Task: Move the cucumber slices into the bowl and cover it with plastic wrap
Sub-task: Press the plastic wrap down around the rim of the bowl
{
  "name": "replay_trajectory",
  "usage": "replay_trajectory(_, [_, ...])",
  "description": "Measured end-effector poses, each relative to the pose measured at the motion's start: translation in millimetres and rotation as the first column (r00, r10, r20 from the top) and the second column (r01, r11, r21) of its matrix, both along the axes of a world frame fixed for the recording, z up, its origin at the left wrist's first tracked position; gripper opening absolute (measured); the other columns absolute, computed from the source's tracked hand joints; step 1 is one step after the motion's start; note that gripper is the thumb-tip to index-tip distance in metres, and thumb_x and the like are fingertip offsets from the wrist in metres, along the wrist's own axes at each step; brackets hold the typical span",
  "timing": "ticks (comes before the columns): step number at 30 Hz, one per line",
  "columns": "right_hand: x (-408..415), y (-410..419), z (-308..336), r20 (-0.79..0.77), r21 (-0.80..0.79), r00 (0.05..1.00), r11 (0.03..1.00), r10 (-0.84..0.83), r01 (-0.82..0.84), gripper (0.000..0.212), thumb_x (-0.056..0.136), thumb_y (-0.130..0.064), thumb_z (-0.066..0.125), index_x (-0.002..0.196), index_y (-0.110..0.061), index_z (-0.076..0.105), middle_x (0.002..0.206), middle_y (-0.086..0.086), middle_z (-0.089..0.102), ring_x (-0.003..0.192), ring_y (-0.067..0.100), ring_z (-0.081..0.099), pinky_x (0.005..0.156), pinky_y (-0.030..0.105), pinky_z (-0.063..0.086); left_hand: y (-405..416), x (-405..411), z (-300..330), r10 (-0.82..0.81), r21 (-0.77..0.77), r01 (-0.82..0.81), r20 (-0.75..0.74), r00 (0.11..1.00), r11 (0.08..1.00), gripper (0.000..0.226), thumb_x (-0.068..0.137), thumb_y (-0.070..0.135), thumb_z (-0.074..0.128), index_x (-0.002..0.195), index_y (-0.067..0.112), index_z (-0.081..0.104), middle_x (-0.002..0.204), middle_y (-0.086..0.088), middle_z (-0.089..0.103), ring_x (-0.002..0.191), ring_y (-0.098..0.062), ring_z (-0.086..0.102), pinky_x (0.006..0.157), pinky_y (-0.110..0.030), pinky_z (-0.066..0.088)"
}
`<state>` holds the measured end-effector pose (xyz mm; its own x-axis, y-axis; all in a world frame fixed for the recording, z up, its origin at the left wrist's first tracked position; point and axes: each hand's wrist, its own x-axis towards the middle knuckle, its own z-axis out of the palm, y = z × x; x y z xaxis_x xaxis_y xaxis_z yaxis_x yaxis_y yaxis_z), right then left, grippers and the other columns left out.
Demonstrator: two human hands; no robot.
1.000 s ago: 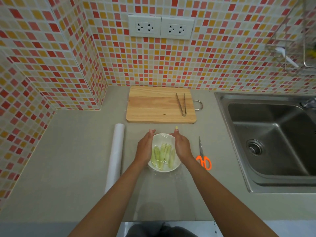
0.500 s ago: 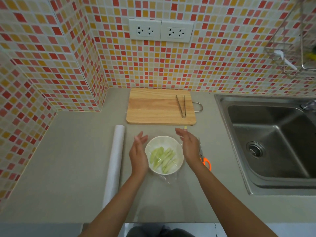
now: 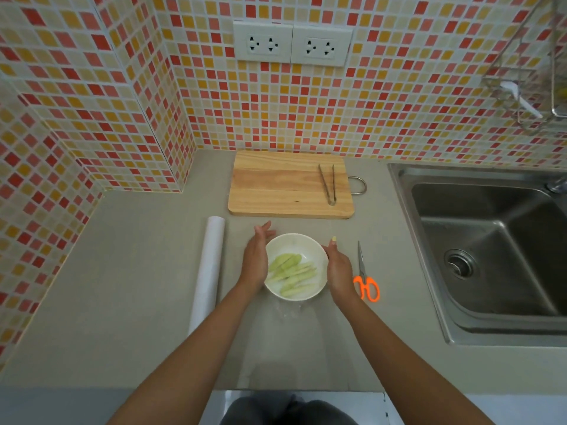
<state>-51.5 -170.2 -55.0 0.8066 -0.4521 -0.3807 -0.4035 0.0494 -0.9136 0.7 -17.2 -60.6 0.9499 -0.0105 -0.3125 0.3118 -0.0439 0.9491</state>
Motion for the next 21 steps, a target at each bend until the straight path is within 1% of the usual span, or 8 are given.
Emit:
replay_trajectory(2, [-3,-2,-1,0.077,-0.051,0.995,0.996,-0.063,0.067,0.058,0.101,-0.043,0.031,0.101,-0.001,0.070,0.099,0.015,0.072,0.094,0.025,0.065,0.081,0.030,0.046,6,4,3,0.111,0.078,-0.114,0.042,0.993,0.990,0.055,0.101,0.052,0.025,0.120,0.018,0.063,0.108,0.000,0.067,0.106,-0.019,0.062,0.089,-0.029,0.046])
replay_trajectory(5, [-2,0,5,0.168,-0.042,0.982,0.995,-0.083,0.092,0.049,0.101,-0.040,0.033,0.124,-0.007,0.063,0.128,0.005,0.063,0.120,0.012,0.055,0.096,0.021,0.037,18,-2,2,0.082,0.242,-0.088,0.033,0.996,0.966,0.049,0.102,0.043,0.034,0.109,0.007,0.067,0.102,-0.008,0.069,0.097,-0.024,0.064,0.091,-0.040,0.049])
replay_trajectory(9, [6,13,9,0.214,-0.101,0.974,0.993,0.079,-0.059,0.045,0.101,-0.038,0.032,0.125,-0.016,0.063,0.128,-0.006,0.061,0.118,0.002,0.051,0.096,0.010,0.034,17,-11,4,0.002,0.354,0.014,-0.044,0.999,0.935,0.050,0.099,0.037,0.042,0.081,-0.004,0.065,0.077,-0.011,0.064,0.073,-0.022,0.056,0.070,-0.037,0.045])
replay_trajectory(11, [7,17,5,0.206,-0.127,0.971,0.987,0.122,-0.097,0.043,0.102,-0.037,0.032,0.124,-0.018,0.063,0.126,-0.009,0.061,0.115,-0.002,0.051,0.089,-0.001,0.034,15,-9,8,0.006,0.322,0.031,-0.112,0.994,0.946,0.046,0.098,0.036,0.047,0.084,-0.004,0.064,0.080,-0.012,0.063,0.076,-0.025,0.057,0.072,-0.036,0.045])
replay_trajectory(12, [7,18,4,0.201,-0.133,0.972,0.987,0.121,-0.095,0.043,0.102,-0.036,0.032,0.124,-0.017,0.063,0.126,-0.008,0.062,0.114,-0.002,0.051,0.088,-0.001,0.034,16,-7,10,0.007,0.283,0.038,-0.156,0.988,0.958,0.044,0.098,0.036,0.049,0.088,-0.004,0.064,0.085,-0.012,0.064,0.081,-0.026,0.059,0.075,-0.036,0.046])
replay_trajectory(15, [8,17,3,0.187,-0.140,0.977,0.987,0.101,-0.075,0.044,0.102,-0.037,0.031,0.123,-0.016,0.064,0.126,-0.004,0.063,0.116,0.005,0.054,0.094,0.015,0.036,19,-4,13,-0.023,0.177,0.066,-0.236,0.972,0.982,0.037,0.097,0.033,0.053,0.086,0.000,0.063,0.086,-0.014,0.063,0.081,-0.026,0.059,0.074,-0.034,0.044])
replay_trajectory(19, [6,18,5,0.184,-0.159,0.977,0.984,0.109,-0.080,0.044,0.101,-0.040,0.032,0.122,-0.017,0.064,0.123,-0.005,0.064,0.114,0.005,0.054,0.095,0.019,0.037,24,4,17,-0.064,0.116,0.105,-0.313,0.948,0.988,0.030,0.094,0.029,0.059,0.094,0.000,0.068,0.080,-0.010,0.065,0.073,-0.023,0.060,0.067,-0.029,0.045])
replay_trajectory(21, [5,18,5,0.183,-0.160,0.978,0.984,0.104,-0.074,0.044,0.100,-0.041,0.033,0.122,-0.018,0.064,0.121,-0.006,0.064,0.113,0.006,0.055,0.095,0.020,0.038,27,10,18,-0.092,0.074,0.127,-0.359,0.929,0.989,0.029,0.093,0.028,0.061,0.096,0.000,0.068,0.088,-0.013,0.067,0.081,-0.026,0.061,0.079,-0.035,0.049])
